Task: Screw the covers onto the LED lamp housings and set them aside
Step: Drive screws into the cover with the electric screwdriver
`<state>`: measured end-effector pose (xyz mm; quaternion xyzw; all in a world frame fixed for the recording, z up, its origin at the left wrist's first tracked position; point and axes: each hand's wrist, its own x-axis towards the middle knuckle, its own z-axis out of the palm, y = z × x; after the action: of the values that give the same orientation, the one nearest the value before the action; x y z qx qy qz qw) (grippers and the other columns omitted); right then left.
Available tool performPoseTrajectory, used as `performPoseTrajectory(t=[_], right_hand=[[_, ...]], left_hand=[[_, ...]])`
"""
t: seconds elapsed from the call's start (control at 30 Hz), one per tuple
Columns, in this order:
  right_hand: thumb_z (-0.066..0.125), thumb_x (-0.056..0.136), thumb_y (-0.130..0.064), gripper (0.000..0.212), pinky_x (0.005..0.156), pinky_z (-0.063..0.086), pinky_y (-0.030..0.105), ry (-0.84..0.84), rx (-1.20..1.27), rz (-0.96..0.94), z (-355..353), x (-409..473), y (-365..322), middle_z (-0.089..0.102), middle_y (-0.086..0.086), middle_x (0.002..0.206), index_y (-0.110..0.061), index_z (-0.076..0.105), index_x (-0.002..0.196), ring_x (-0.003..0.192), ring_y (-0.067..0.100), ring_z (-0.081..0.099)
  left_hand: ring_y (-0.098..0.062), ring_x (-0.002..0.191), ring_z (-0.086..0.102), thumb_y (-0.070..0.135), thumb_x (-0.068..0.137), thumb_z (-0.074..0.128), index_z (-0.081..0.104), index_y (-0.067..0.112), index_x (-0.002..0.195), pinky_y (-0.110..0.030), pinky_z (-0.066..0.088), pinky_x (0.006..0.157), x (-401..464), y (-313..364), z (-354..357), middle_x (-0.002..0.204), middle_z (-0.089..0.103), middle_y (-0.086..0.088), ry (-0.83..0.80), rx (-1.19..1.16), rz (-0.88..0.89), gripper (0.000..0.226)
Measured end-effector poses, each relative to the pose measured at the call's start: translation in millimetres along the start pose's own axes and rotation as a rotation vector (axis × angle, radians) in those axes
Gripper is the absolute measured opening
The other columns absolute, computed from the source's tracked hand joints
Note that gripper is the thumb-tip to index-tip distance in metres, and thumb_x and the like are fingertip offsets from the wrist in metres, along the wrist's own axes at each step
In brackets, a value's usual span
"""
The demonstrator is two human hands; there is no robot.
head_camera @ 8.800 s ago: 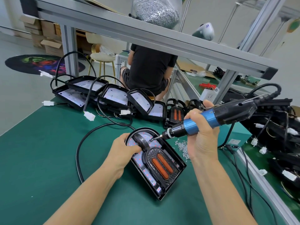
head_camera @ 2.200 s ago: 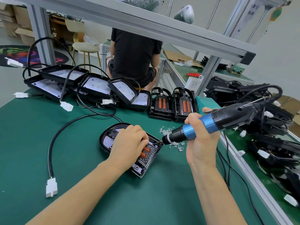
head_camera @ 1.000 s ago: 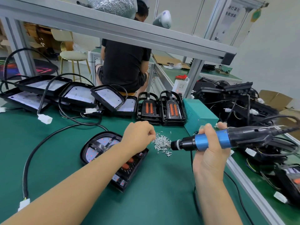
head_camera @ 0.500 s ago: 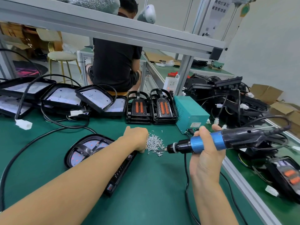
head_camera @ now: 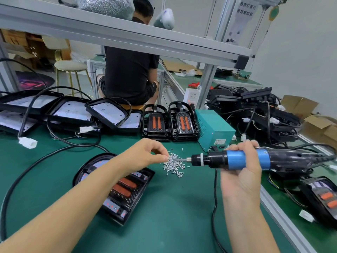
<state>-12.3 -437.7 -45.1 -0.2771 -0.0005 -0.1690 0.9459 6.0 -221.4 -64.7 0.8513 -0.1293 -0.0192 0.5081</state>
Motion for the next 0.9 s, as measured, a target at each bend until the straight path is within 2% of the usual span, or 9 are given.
performPoseTrajectory(t=[0.07, 0.17, 0.33, 0.47, 0.6, 0.73, 0.83, 0.9], right_hand=[[0.064, 0.083, 0.000, 0.027, 0.069, 0.053, 0.022, -0.022, 0.024, 0.007, 8.2, -2.9, -3.9, 0.057, -0.010, 0.071, -0.025, 0.056, 0.088, 0.061, 0.007, 0.057], [0.063, 0.084, -0.002, 0.024, 0.071, 0.052, 0.023, -0.076, 0.049, 0.019, 19.1, -10.0, -5.5, 0.055, -0.009, 0.069, -0.025, 0.055, 0.087, 0.061, 0.007, 0.056], [0.071, 0.069, -0.012, 0.028, 0.073, 0.050, 0.023, -0.184, 0.068, 0.054, 35.2, -24.5, -3.0, 0.054, -0.009, 0.069, -0.026, 0.056, 0.089, 0.062, 0.006, 0.057], [0.069, 0.071, -0.011, 0.029, 0.070, 0.051, 0.022, -0.252, 0.039, 0.054, 43.0, -32.1, 0.0, 0.054, -0.009, 0.069, -0.026, 0.055, 0.091, 0.062, 0.006, 0.057], [0.070, 0.069, -0.013, 0.032, 0.072, 0.051, 0.022, -0.294, 0.008, 0.064, 49.8, -37.9, 5.1, 0.053, -0.009, 0.068, -0.027, 0.053, 0.093, 0.062, 0.006, 0.056], [0.069, 0.072, -0.012, 0.030, 0.071, 0.051, 0.022, -0.319, -0.006, 0.073, 54.9, -44.1, 10.7, 0.054, -0.009, 0.069, -0.027, 0.055, 0.093, 0.062, 0.006, 0.057], [0.064, 0.079, -0.007, 0.028, 0.071, 0.051, 0.022, -0.327, -0.035, 0.071, 58.3, -51.1, 17.3, 0.055, -0.010, 0.068, -0.027, 0.054, 0.094, 0.062, 0.006, 0.056], [0.059, 0.086, -0.001, 0.029, 0.071, 0.051, 0.022, -0.330, -0.059, 0.078, 59.6, -56.3, 23.6, 0.055, -0.010, 0.067, -0.027, 0.053, 0.097, 0.062, 0.006, 0.056]], left_hand=[[0.000, 0.061, 0.051, 0.015, 0.084, 0.070, 0.068, 0.024, 0.074, -0.010, 0.039, 0.063, -14.1, 1.4, -1.8, 0.071, 0.066, 0.013, 0.043, -0.058, 0.030, 0.014], [-0.015, 0.065, 0.045, 0.017, 0.084, 0.070, 0.068, 0.023, 0.074, -0.026, 0.036, 0.066, -32.7, 3.9, -1.7, 0.076, 0.064, -0.002, 0.094, -0.117, 0.055, 0.012], [-0.004, 0.069, 0.050, 0.025, 0.078, 0.067, 0.068, 0.018, 0.076, -0.015, 0.040, 0.069, -58.7, 9.4, -5.0, 0.078, 0.063, 0.009, 0.182, -0.202, 0.144, 0.007], [-0.002, 0.068, 0.051, 0.010, 0.085, 0.069, 0.068, 0.015, 0.077, -0.015, 0.038, 0.069, -69.4, 8.3, -11.4, 0.080, 0.064, 0.007, 0.227, -0.161, 0.152, 0.010], [-0.002, 0.068, 0.051, 0.008, 0.086, 0.067, 0.067, 0.017, 0.076, -0.014, 0.038, 0.069, -78.2, 7.2, -16.6, 0.080, 0.063, 0.006, 0.249, -0.151, 0.152, 0.013], [-0.017, 0.068, 0.049, 0.013, 0.086, 0.068, 0.067, 0.020, 0.075, -0.024, 0.039, 0.070, -85.3, 3.4, -20.8, 0.078, 0.063, 0.006, 0.270, -0.132, 0.131, 0.013], [-0.002, 0.068, 0.053, 0.012, 0.087, 0.066, 0.065, 0.025, 0.074, -0.013, 0.039, 0.069, -92.9, -0.1, -23.4, 0.075, 0.061, 0.014, 0.311, -0.053, 0.125, 0.018], [-0.002, 0.068, 0.057, 0.012, 0.088, 0.063, 0.062, 0.027, 0.075, -0.012, 0.041, 0.066, -100.9, -4.6, -25.4, 0.077, 0.061, 0.013, 0.322, -0.037, 0.103, 0.020]])
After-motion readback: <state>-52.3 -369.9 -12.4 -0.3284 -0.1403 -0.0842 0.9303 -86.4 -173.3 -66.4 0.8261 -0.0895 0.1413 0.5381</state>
